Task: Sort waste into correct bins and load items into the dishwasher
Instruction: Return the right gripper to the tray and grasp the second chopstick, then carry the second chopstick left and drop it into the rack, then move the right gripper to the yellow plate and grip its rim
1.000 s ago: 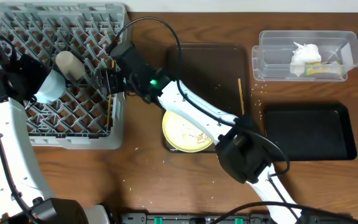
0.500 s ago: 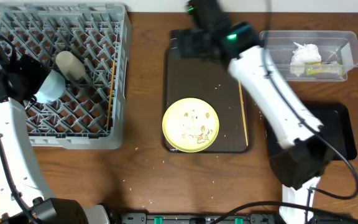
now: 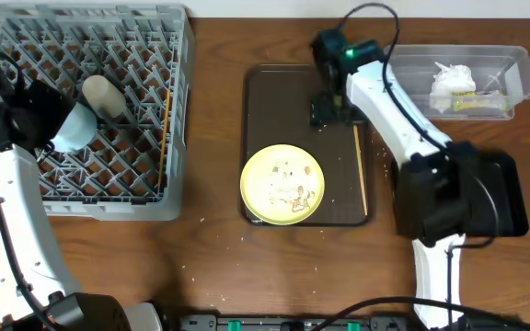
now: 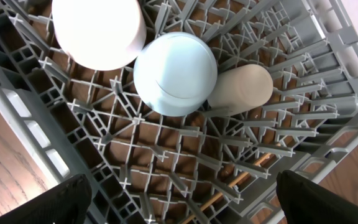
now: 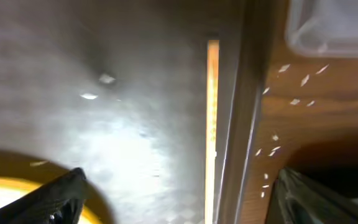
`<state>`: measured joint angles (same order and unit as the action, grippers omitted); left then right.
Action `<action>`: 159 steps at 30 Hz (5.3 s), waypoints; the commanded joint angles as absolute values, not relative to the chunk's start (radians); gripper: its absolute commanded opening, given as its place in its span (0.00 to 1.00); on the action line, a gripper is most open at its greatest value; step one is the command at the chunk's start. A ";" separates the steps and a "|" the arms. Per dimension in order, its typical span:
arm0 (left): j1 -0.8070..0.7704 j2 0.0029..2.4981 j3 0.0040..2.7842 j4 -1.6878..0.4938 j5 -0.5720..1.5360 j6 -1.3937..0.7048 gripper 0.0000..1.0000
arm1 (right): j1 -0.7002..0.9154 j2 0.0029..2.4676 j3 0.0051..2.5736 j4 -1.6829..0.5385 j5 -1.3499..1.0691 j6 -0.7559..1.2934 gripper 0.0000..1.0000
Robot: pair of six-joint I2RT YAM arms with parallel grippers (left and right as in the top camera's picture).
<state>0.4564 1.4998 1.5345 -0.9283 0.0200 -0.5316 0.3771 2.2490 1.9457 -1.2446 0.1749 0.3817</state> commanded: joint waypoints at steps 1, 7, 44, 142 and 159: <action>0.459 1.504 1.545 -0.931 0.014 -0.537 0.96 | 0.344 2.271 1.908 -1.241 0.123 0.327 0.91; 0.459 1.504 1.545 -0.931 0.014 -0.537 0.96 | 0.319 2.279 1.838 -1.194 0.104 0.298 0.64; 0.459 1.504 1.545 -0.931 0.014 -0.537 0.96 | 0.245 2.237 1.884 -1.161 -0.210 0.205 0.01; 0.459 1.504 1.545 -0.931 0.014 -0.537 0.96 | 0.473 2.144 1.610 -0.918 -0.027 0.119 0.34; 0.459 1.504 1.545 -0.931 0.014 -0.537 0.97 | 0.339 2.144 1.606 -0.897 0.234 0.266 0.42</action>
